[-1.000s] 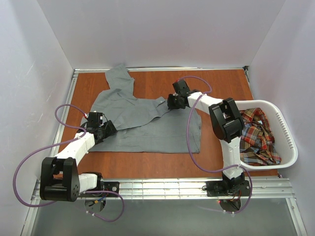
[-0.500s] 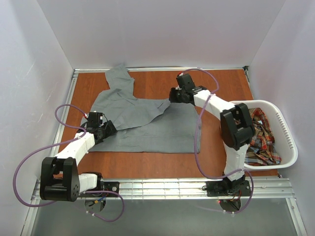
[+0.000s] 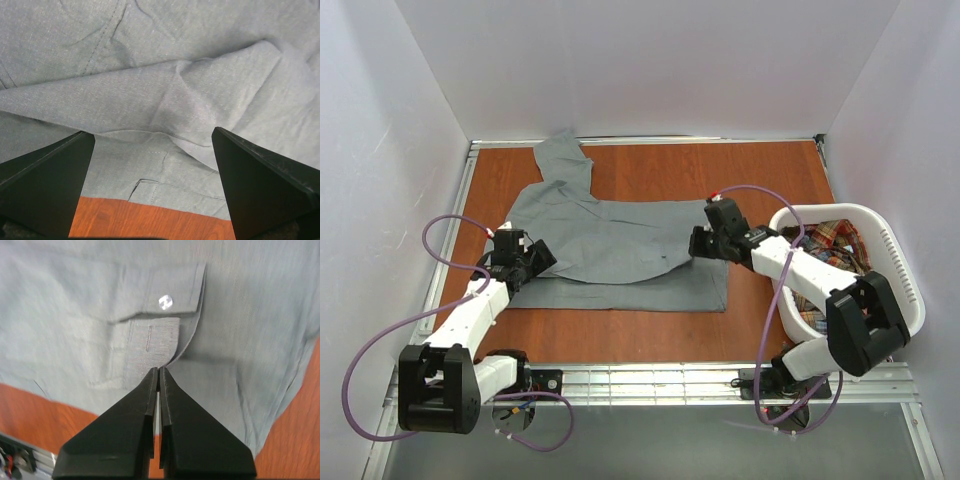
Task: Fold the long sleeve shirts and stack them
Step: Fold the shirt
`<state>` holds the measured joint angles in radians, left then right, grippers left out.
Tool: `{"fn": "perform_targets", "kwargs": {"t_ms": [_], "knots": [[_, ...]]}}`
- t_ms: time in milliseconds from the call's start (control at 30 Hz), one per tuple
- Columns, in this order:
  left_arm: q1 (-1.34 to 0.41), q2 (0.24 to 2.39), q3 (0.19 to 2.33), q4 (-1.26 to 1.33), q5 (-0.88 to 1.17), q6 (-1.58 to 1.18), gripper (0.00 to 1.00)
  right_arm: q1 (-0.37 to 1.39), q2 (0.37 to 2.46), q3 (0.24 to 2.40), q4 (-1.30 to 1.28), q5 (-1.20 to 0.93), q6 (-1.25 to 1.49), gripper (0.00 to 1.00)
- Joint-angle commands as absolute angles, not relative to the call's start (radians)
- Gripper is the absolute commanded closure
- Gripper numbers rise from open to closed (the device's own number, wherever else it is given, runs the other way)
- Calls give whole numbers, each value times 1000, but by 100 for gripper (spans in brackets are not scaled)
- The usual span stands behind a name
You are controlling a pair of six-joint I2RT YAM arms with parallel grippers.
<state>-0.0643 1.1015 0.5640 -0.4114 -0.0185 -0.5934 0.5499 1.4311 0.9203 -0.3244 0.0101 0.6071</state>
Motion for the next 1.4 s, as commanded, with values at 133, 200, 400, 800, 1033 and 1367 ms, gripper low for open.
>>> {"fn": "perform_targets", "kwargs": {"t_ms": [133,200,400,800,1033,1367], "knots": [[-61,1107,560,-397,-37,-612,10,664,1342,784,-296,72,731,99],[-61,1123,566,-411,-52,-620,10,686,1335,766,-293,95,747,99],[-61,1129,574,-459,-141,-658,19,721,1299,762,-328,204,750,99],[-38,1175,589,-423,-97,-747,38,721,1307,657,-287,279,727,99],[-23,1201,595,-403,-112,-790,67,721,1316,673,-291,255,719,99],[-3,1212,621,-449,-186,-802,87,721,1259,647,-359,235,776,98]]}}
